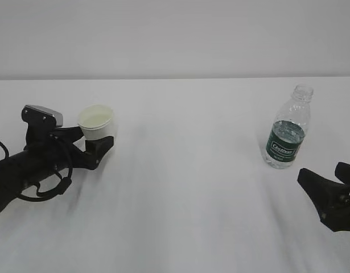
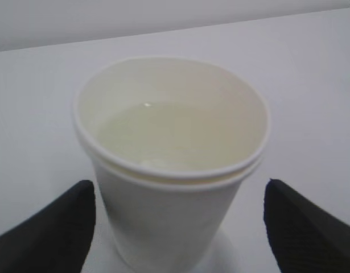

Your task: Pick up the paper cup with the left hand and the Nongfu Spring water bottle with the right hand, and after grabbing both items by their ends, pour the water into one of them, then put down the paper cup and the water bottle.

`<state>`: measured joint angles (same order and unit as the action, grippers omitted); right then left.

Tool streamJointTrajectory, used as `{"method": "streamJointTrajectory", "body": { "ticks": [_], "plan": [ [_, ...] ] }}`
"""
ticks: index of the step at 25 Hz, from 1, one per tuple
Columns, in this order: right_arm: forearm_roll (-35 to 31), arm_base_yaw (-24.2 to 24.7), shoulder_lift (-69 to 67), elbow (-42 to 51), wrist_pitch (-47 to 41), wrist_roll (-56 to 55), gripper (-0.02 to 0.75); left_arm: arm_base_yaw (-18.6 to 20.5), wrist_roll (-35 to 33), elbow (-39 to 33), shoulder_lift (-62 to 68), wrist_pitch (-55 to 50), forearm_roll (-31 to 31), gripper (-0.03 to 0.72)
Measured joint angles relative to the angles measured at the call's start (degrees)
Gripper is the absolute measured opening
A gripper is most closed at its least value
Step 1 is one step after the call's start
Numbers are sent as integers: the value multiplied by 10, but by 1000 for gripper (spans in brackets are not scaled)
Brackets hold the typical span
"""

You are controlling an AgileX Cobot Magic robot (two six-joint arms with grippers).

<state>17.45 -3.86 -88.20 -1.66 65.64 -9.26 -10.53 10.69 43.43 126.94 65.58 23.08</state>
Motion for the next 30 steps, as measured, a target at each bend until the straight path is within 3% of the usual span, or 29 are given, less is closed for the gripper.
{"method": "streamJointTrajectory", "body": {
  "ticks": [12,20,30],
  "plan": [
    [8,0,0,0,0,-1,592,0,0,-62,-45,0,-56,679],
    [13,0,0,0,0,-4,592,0,0,-122,-115,0,-120,619],
    [14,0,10,0,0,-14,592,0,0,-173,-186,0,-146,596]
  ]
}}
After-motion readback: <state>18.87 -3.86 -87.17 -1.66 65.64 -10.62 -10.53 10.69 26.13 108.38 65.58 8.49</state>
